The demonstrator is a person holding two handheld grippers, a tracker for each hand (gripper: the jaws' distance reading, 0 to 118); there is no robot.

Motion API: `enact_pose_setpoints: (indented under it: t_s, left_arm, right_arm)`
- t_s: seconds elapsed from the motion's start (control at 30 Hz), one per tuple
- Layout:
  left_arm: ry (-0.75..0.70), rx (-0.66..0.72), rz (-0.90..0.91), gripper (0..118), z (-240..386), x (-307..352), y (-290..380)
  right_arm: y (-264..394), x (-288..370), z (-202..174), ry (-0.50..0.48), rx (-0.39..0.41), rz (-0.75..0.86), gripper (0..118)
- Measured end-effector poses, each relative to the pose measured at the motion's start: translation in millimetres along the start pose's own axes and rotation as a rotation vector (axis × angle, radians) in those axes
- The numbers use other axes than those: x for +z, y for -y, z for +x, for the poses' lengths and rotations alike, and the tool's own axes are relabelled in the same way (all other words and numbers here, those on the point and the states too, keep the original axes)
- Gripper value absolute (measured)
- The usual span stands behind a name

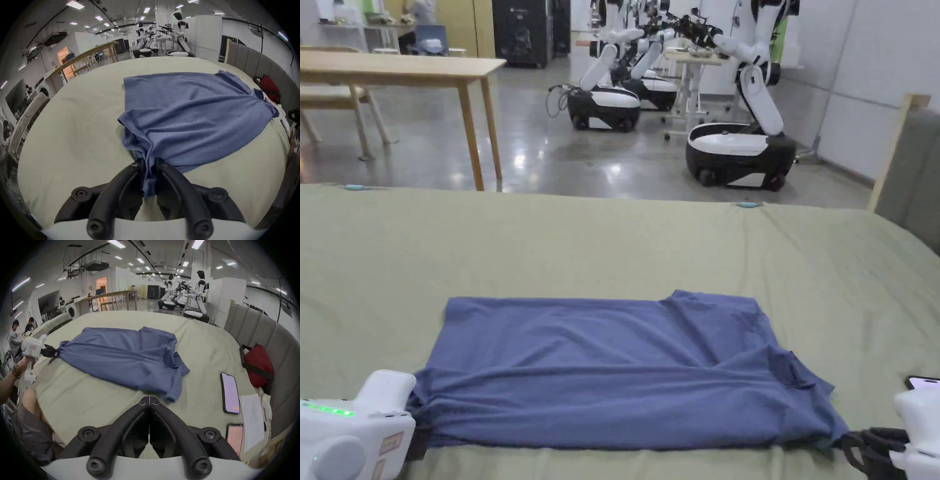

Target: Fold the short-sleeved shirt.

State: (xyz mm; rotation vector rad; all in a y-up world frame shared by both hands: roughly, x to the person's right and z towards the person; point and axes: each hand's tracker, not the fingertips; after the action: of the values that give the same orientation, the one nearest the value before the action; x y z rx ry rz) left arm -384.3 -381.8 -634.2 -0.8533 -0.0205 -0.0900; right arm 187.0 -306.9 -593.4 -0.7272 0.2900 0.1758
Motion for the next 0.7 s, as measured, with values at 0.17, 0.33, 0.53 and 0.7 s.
enact_pose_setpoints:
  t_s: [0.17,0.33,0.53,0.7]
  left_arm:
    - [0.027,0.032,0.009,11,0,6,-1]
    - [0.027,0.013,-0.002,11,9,17,-2]
    - [0.029,-0.01,0.0,11,16,23,-2]
    - [0.05,-0.035,0.031,11,13,54,3]
  right_arm:
    - [-11,-85,35,-0.017,-0.115,-0.115,97]
    - [-8,-135,44,0.022,-0.134,-0.223,73]
    - [-17,-109,38,-0.025,-0.102,-0.181,10]
    - [-17,-53,26,-0.036,-0.059,-0.149,10]
